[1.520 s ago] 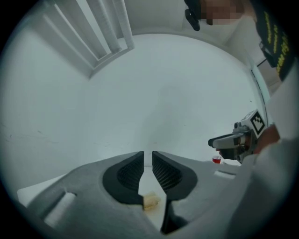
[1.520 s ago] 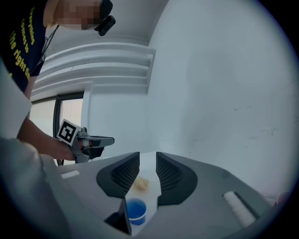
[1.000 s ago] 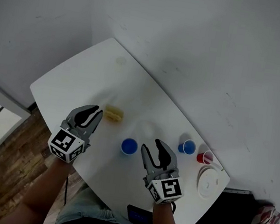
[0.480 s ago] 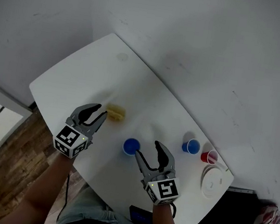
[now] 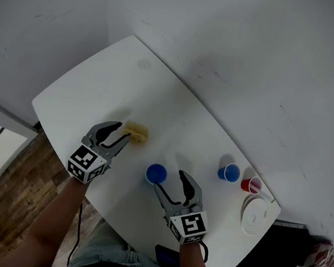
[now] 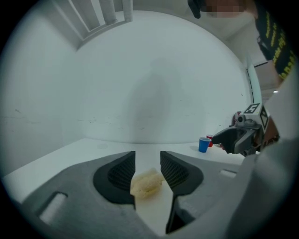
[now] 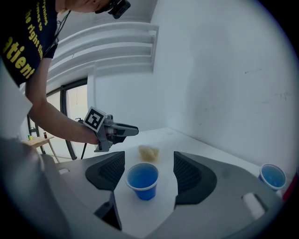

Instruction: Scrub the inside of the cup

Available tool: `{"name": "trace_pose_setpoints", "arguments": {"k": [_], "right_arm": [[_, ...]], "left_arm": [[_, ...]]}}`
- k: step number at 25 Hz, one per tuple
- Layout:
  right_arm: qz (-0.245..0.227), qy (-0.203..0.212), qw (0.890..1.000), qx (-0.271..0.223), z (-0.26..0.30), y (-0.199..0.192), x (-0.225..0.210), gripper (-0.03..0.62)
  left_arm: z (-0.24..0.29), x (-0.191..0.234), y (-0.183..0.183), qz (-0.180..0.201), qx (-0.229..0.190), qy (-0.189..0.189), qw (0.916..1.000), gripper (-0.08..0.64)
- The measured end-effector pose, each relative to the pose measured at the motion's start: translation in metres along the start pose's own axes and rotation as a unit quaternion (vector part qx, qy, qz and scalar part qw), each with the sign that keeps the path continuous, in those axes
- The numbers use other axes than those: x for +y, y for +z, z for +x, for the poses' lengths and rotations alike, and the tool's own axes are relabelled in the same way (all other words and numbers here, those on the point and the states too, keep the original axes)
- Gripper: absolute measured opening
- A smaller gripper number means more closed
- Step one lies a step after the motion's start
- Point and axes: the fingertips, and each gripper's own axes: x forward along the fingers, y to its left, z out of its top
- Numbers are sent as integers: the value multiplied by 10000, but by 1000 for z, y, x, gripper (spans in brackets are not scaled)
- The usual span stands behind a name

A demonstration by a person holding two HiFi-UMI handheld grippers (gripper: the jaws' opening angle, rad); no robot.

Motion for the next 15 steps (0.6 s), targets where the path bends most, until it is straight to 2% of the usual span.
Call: {"name": "trace_pose_setpoints", "arguments": {"k": [10,15], "right_arm": [[-108,147,9987,471,12,-37,7,339],[-206,203,9973,670,18,-53,10,348]], "left_arm": [[16,2,-14,-50,240,-217,9995,209],[23,0,-22,184,445,-342,9983,216]]}}
